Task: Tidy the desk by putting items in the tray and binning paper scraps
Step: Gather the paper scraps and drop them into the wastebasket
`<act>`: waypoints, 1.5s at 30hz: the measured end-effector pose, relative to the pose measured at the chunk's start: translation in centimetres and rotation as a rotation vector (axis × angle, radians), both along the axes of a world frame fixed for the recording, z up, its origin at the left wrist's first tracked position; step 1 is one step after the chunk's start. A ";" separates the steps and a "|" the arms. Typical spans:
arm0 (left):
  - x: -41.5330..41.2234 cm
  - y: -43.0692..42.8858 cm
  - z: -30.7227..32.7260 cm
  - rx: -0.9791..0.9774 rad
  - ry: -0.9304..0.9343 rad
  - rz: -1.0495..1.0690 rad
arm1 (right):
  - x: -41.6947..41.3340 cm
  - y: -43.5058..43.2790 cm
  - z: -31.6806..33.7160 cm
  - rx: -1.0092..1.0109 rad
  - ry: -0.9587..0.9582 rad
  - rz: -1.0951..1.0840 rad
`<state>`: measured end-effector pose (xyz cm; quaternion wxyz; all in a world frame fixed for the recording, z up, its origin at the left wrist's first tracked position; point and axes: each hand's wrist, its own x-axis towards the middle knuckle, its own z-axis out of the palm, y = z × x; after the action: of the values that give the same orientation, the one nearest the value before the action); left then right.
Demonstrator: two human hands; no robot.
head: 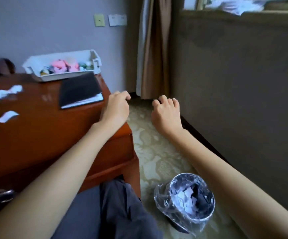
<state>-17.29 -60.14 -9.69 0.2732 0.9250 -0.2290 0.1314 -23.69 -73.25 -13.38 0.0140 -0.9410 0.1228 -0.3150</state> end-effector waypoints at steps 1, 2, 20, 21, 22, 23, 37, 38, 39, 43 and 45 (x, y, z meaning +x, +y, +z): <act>0.0 2.3 0.5 -0.027 -0.019 0.049 | 0.5 2.1 0.7 -0.013 -0.011 0.040; -0.1 4.7 0.8 -0.046 -0.032 0.104 | 1.1 4.4 1.5 -0.021 -0.009 0.073; 5.5 30.9 -2.1 0.068 0.119 0.720 | 13.8 30.6 1.6 -0.032 0.519 0.874; 6.5 31.2 -1.8 0.095 0.131 0.710 | 14.9 31.0 1.7 -0.028 0.535 0.868; 7.4 31.4 -1.6 0.128 0.142 0.694 | 16.1 31.2 1.6 -0.017 0.536 0.855; 8.5 31.6 -1.4 0.162 0.151 0.676 | 17.3 31.3 1.7 0.002 0.528 0.833; 23.7 34.7 -2.0 0.237 0.274 0.559 | 32.3 33.5 2.0 0.165 0.469 0.809; 24.3 34.9 -2.2 0.256 0.280 0.517 | 33.1 33.7 1.8 0.158 0.519 0.807; 24.8 35.1 -2.4 0.271 0.282 0.474 | 33.6 33.8 1.7 0.151 0.571 0.797; 25.5 34.8 -2.4 0.309 0.318 0.378 | 34.0 33.7 1.5 0.184 0.598 0.777; 24.8 34.3 -2.2 0.318 0.311 0.379 | 33.5 33.4 1.4 0.218 0.564 0.795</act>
<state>7.54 -25.86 -11.89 0.1272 0.9916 -0.0252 -0.0006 9.79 -39.88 -11.98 0.1975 -0.9567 -0.2140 -0.0040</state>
